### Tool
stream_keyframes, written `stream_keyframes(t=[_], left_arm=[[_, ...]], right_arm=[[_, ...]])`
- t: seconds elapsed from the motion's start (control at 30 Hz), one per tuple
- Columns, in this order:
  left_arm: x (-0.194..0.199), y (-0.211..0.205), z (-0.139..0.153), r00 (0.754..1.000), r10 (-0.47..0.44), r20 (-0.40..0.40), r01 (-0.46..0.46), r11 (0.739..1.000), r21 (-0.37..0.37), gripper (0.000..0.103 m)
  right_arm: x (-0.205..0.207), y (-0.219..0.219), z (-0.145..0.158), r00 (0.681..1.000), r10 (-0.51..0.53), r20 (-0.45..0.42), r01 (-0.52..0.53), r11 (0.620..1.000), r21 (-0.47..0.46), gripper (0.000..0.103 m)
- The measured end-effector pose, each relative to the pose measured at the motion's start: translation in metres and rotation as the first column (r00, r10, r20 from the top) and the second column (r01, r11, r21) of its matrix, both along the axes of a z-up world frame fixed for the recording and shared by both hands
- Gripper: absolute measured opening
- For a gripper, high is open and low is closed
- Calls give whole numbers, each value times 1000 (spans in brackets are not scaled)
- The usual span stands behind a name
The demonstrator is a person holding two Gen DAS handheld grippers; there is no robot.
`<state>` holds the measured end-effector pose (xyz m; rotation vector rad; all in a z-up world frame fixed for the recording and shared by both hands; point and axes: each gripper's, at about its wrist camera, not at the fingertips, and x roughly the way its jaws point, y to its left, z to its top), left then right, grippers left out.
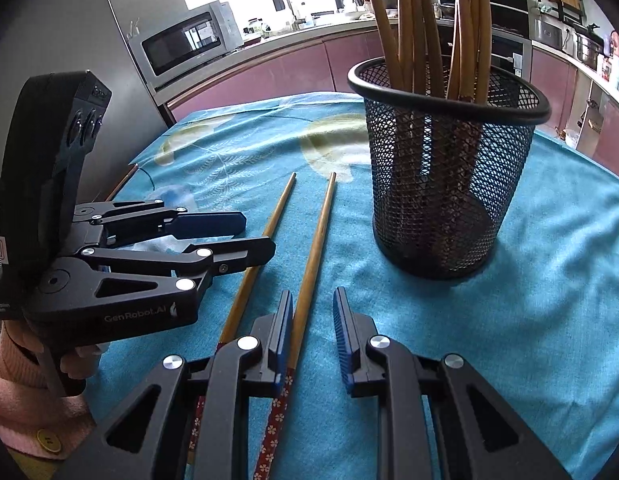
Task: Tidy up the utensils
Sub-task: 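Lower the right gripper onto a red-tipped chopstick and close it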
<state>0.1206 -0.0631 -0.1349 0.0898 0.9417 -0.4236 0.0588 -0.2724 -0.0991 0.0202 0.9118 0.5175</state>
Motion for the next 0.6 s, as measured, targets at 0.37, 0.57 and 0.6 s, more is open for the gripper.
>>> stream_keyframes(t=[0.37,0.57,0.6], left_arm=[[3,3,-1,1000,15,-13,-15,1000,-18,19],[3,4,-1,1000,21,-6,-21,1000,-19,13],[3,4,-1,1000,21,-7,-21,1000,-21,12]], right_arm=[[12,12,1,1000,7,14,-6,999,-43,19],[18,12,0,1000,-5,15,6,999,-47,10],[19,11,0,1000,-8,13,9,999,-44,10]])
